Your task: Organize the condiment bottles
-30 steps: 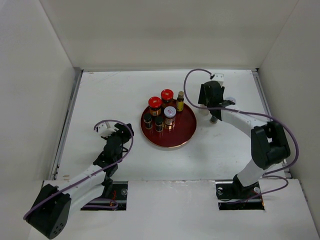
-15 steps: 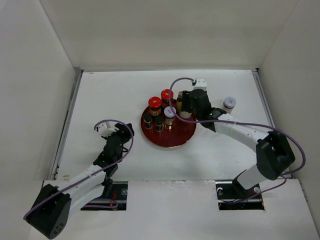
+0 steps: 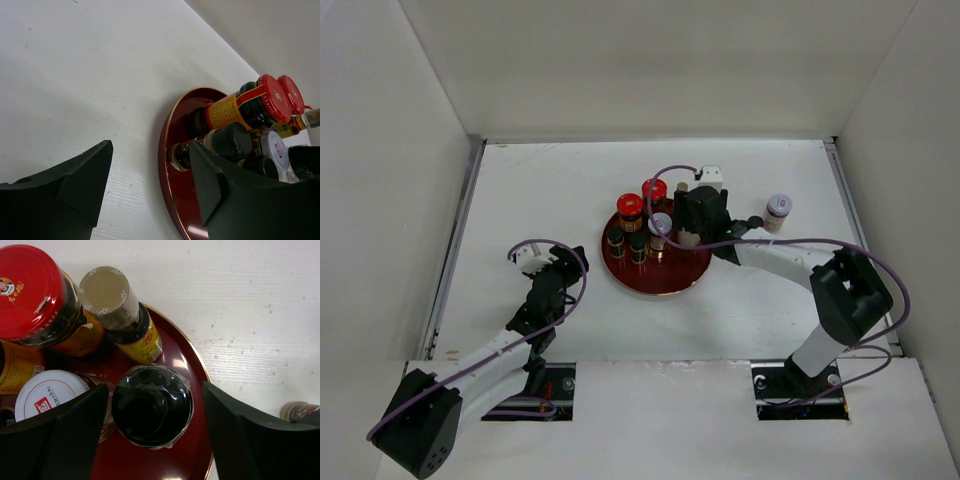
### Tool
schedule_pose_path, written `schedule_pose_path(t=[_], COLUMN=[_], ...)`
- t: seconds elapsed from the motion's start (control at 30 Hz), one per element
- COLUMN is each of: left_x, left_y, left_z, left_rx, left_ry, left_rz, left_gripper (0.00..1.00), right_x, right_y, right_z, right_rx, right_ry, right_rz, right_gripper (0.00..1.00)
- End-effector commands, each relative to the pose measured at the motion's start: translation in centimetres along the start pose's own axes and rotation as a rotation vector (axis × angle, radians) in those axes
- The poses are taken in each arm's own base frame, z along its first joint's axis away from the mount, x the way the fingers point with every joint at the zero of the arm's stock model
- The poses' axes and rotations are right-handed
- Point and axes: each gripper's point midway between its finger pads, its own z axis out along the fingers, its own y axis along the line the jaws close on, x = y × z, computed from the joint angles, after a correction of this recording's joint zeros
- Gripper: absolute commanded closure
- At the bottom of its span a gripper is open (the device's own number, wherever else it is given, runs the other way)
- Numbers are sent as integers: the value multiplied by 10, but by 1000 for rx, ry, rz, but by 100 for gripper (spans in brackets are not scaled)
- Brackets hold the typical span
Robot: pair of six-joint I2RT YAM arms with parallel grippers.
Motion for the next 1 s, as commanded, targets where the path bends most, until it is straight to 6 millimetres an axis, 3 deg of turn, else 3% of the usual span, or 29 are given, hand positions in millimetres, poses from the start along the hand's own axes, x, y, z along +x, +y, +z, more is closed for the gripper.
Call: schedule_pose_path(t=[0.0, 0.13, 0.23, 0.33, 0.47, 0.57, 0.73, 0.97], left_x=[-11, -11, -10, -9, -7, -8, -8, -4], left_y=[-14, -10, -13, -11, -12, -8, -6, -5], left_z=[2, 2, 2, 3, 4, 5, 6, 7], left_rx=[41, 32, 41, 32, 35, 20, 23, 17], left_ry=[-30, -34, -27, -27, -14, -17, -9, 5], left_rz=[-48, -47, -49, -51, -57, -68, -88, -86], left_gripper=[39, 39, 38, 38, 38, 38, 38, 37], right_x=[-42, -53, -55, -52, -39, -25, -9, -4], right_y=[3, -4, -22, -58, -123, -147, -151, -160], right_z=[-16, -39, -52, -60, -66, -62, -46, -26], right_rx=[-18, -32, -16, 62, 273, 365, 382, 383], right_ry=[-136, -172, -192, -208, -215, -179, -125, -98], right_rz=[75, 107, 128, 156, 175, 160, 159, 213], right_gripper=[17, 12, 11, 15, 19, 18, 16, 24])
